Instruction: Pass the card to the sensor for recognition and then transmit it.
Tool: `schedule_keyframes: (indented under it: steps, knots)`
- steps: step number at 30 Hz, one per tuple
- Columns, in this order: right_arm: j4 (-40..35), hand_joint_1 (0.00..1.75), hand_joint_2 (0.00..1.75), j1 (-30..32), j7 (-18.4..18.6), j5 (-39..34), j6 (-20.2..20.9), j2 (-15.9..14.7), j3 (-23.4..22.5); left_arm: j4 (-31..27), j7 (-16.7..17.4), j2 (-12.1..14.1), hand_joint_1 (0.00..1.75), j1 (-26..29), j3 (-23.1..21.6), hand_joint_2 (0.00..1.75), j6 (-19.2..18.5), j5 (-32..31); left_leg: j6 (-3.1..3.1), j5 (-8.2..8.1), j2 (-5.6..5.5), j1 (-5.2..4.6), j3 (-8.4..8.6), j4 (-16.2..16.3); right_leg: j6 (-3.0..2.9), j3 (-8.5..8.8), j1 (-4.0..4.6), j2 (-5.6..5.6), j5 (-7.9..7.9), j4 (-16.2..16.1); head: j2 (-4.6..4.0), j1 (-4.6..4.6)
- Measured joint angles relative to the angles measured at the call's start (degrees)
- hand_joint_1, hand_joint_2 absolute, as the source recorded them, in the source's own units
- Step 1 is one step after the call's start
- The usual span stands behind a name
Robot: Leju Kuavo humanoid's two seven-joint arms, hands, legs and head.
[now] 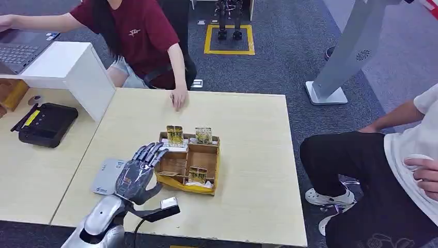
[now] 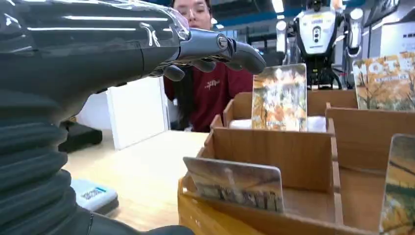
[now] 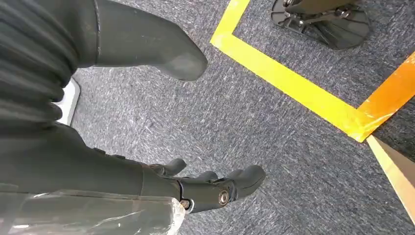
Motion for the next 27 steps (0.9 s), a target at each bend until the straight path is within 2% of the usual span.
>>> schedule_keyframes:
  steps: [8, 15, 19, 23, 24, 26, 27]
  knots:
    - [0.0, 0.0, 1.75, 0.1, -0.4, 0.0, 0.1, 0.0, 0.0, -0.3, -0.4, 0.6, 0.0, -0.3, 0.0, 1.75, -0.8, 0.8, 0.0, 0.0, 0.0, 0.0, 0.0, 0.0, 0.0, 0.0, 0.0, 0.0, 0.0, 0.0, 0.0, 0.0]
    - [0.0, 0.0, 1.75, 0.3, -0.4, -0.4, 0.1, 0.0, 0.0, -0.3, 1.3, 0.7, 0.0, -0.3, 0.0, 1.75, -0.7, -0.9, 0.0, 0.0, 0.0, 0.0, 0.0, 0.0, 0.0, 0.0, 0.0, 0.0, 0.0, 0.0, 0.0, 0.0]
    - [0.0, 0.0, 1.75, 0.4, -0.4, -0.4, 0.1, 0.0, 0.0, -0.3, 0.4, 0.8, 0.0, -0.3, 0.0, 1.75, -3.5, 1.4, 0.0, 0.0, 0.0, 0.0, -0.01, 0.0, 0.0, 0.0, 0.0, 0.0, 0.0, 0.0, 0.0, 0.0]
    - [0.0, 0.0, 1.75, 0.5, -0.3, -0.2, 0.0, 0.0, -0.1, -0.3, -0.6, 1.1, 0.0, -0.3, 0.0, 1.75, -4.8, 2.8, 0.0, 0.0, 0.0, 0.0, 0.0, 0.0, 0.0, 0.0, 0.0, 0.0, 0.0, 0.0, 0.0, 0.0]
    - [0.0, 0.0, 1.75, 0.5, -0.3, -0.1, 0.0, 0.0, -0.1, -0.3, -0.6, 1.2, 1.17, -0.3, 0.0, 1.75, -5.0, 3.0, 0.0, 0.0, 0.0, 0.0, 0.0, 0.0, 0.0, 0.0, 0.0, 0.0, 0.0, 0.0, 0.0, -0.02]
    - [0.0, 0.0, 1.75, 0.5, -0.3, -0.1, -0.1, 0.0, -0.1, -0.3, -0.7, 1.3, 1.75, -0.3, 0.0, 1.75, -5.5, 3.4, 0.0, 0.0, 0.0, 0.0, 0.0, 0.0, 0.0, 0.0, 0.0, 0.0, 0.0, 0.0, 0.0, -0.02]
    - [0.0, 0.0, 1.75, 0.6, -0.3, -0.1, -0.1, 0.0, -0.1, -0.3, -0.6, 1.4, 1.75, -0.3, 0.0, 1.75, -5.6, 3.4, 0.0, 0.0, 0.0, 0.0, 0.0, 0.0, 0.0, 0.0, 0.0, 0.0, 0.0, 0.0, 0.0, -0.02]
